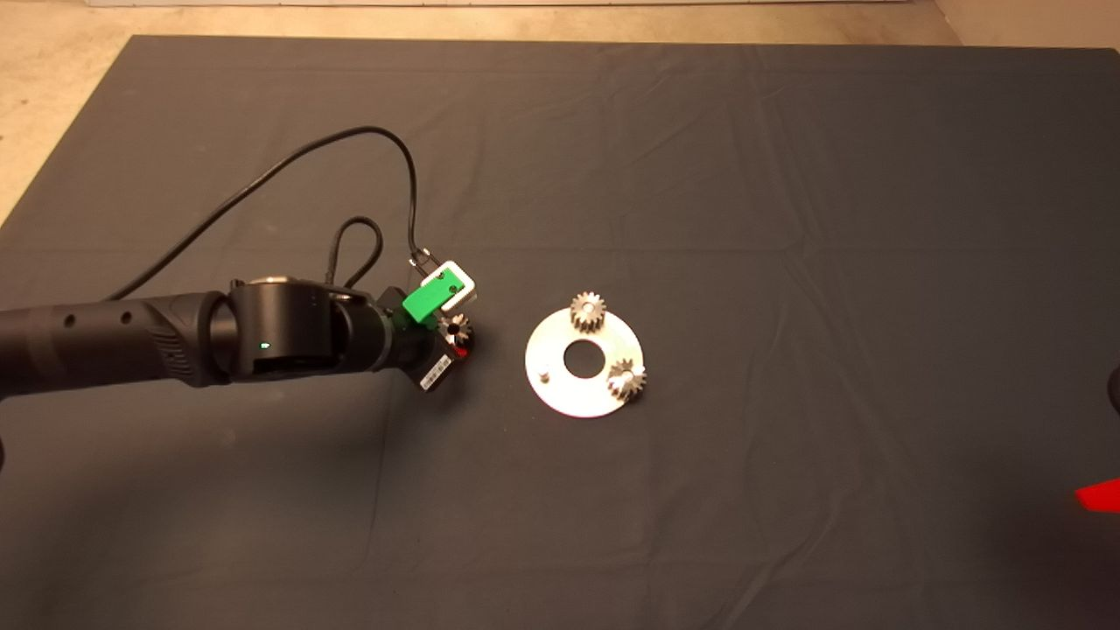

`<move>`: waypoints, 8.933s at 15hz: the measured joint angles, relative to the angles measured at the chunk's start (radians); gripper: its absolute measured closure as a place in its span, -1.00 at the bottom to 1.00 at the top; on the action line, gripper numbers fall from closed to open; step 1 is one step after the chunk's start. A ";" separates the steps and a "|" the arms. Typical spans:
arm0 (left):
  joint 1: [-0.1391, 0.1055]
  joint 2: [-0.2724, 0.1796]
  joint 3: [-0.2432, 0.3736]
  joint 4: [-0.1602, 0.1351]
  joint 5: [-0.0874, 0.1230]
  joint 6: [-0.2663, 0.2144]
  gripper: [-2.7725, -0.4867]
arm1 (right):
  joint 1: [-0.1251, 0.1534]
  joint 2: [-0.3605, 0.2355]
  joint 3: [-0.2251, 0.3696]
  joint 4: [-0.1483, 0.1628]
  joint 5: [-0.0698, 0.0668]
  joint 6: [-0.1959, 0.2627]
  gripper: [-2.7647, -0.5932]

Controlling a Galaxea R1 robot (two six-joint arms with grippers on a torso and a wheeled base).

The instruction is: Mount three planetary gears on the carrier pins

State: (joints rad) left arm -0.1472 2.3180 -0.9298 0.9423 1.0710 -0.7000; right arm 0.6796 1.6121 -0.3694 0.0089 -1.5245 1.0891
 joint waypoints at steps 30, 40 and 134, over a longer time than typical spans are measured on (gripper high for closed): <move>-0.021 0.021 0.001 -0.019 0.026 0.000 0.91 | 0.000 0.000 0.000 0.003 0.000 0.000 -0.19; -0.068 0.011 0.217 -0.021 0.112 -0.072 0.96 | 0.000 0.000 0.000 0.003 0.000 0.000 -0.19; -0.011 0.170 0.126 -0.003 0.136 -0.012 0.99 | 0.008 -0.003 0.000 0.010 0.000 -0.001 -0.19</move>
State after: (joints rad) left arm -0.1581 2.4881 -0.8038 0.9389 1.2066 -0.7119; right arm 0.6874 1.6091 -0.3693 0.0191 -1.5248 1.0885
